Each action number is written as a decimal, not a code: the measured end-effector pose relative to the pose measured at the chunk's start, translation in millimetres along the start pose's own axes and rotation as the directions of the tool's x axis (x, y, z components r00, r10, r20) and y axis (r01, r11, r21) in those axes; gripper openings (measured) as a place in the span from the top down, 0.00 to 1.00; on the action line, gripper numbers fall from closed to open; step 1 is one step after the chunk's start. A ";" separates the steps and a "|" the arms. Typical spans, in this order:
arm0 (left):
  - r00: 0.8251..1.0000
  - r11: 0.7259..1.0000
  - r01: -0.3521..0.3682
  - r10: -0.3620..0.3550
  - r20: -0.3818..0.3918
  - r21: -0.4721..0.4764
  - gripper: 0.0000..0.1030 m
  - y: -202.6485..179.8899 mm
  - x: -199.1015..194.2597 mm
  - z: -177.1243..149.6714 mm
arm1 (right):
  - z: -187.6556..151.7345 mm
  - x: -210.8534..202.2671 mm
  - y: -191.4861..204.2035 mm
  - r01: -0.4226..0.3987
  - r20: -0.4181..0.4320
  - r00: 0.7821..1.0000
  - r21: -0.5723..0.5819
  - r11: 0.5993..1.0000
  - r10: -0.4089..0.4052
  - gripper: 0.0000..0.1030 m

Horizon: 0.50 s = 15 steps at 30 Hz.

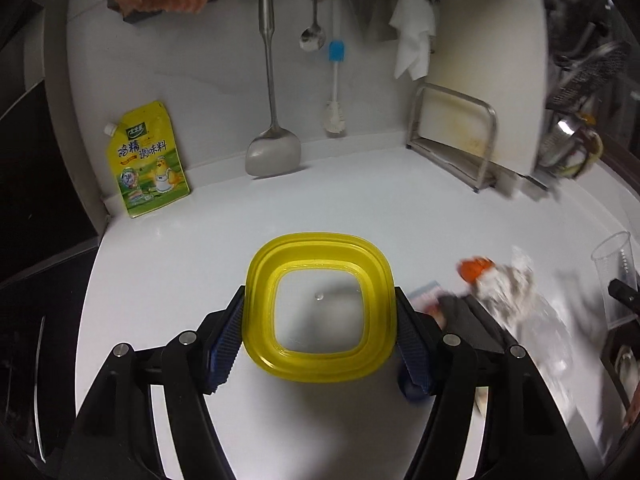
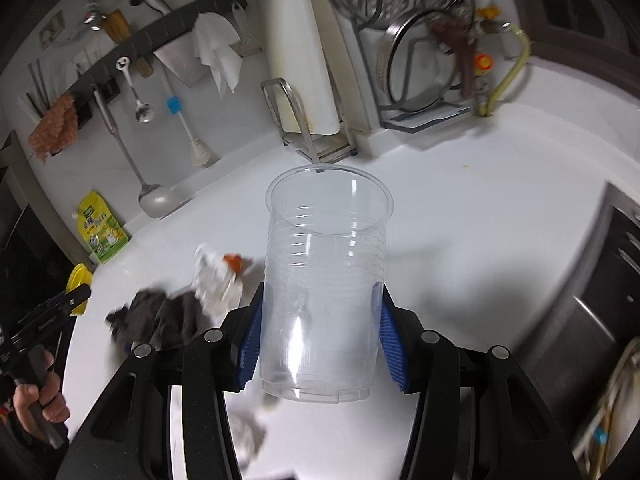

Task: Collect trash
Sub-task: 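Carry the yellow lid and clear cup with both tools over the bin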

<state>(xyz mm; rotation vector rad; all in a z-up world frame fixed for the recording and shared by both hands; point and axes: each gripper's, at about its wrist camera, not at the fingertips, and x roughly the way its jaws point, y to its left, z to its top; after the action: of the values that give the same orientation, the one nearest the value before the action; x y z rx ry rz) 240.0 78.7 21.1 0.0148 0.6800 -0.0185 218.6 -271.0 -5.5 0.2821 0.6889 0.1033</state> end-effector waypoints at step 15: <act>0.991 0.991 0.069 -0.081 0.106 0.114 0.35 -54.4 -136.6 -109.1 | -149.0 -128.5 39.3 -0.014 0.059 0.998 0.074 0.997 0.010 0.51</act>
<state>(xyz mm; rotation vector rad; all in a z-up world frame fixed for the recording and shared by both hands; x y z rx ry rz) 64.0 28.1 21.7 0.0934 0.5678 -0.1285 24.5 -224.2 -25.1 0.3590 0.6334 0.0807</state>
